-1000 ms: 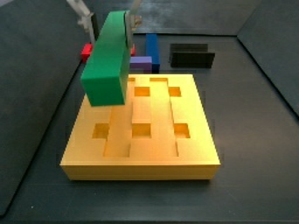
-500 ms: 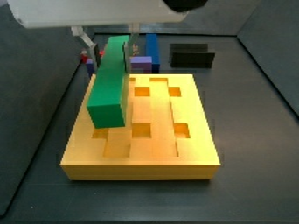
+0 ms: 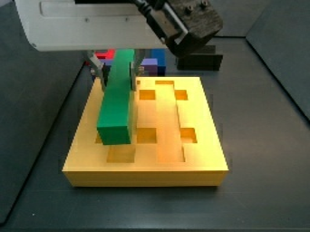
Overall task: Pick up the green object. Move up. Move to above the board. Insert the green object.
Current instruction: Insert the green object.
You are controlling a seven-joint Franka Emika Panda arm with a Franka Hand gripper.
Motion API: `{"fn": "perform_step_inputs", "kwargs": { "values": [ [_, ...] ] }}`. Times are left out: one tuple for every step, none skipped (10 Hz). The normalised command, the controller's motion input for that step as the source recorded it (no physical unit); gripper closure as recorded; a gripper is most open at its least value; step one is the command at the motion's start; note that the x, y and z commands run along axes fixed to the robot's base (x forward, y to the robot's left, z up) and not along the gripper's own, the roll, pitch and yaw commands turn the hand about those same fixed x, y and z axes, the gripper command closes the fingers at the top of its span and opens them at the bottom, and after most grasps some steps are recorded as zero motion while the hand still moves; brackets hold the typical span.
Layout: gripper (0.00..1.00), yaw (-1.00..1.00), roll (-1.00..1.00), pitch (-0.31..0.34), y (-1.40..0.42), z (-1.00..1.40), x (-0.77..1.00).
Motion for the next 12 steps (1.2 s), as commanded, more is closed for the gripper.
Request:
{"fn": "perform_step_inputs", "kwargs": {
  "values": [
    [1.0, 0.0, -0.11, -0.096, 0.0, -0.45, 0.0],
    [1.0, 0.0, -0.15, -0.08, 0.0, -0.39, 0.0],
    [1.0, 0.0, -0.15, -0.109, 0.0, -0.41, -0.05],
    [1.0, 0.0, -0.05, -0.05, 0.0, -0.33, 0.0],
    [1.0, 0.0, 0.04, 0.0, 0.0, -0.21, 0.0],
    [1.0, 0.0, 0.14, 0.0, 0.0, -0.17, 0.07],
    [1.0, 0.0, 0.15, 0.004, -0.03, -0.17, 0.09],
    [1.0, 0.0, 0.05, 0.0, -0.1, -0.19, 0.11],
    [1.0, 0.0, 0.05, 0.003, -0.14, -0.18, 0.17],
    [1.0, -0.02, 0.07, 0.006, -0.03, -0.22, 0.18],
    [1.0, -0.05, 0.08, 0.011, -0.01, -0.21, 0.14],
    [1.0, -0.07, 0.11, 0.016, 0.0, -0.23, 0.11]
  ]
}}
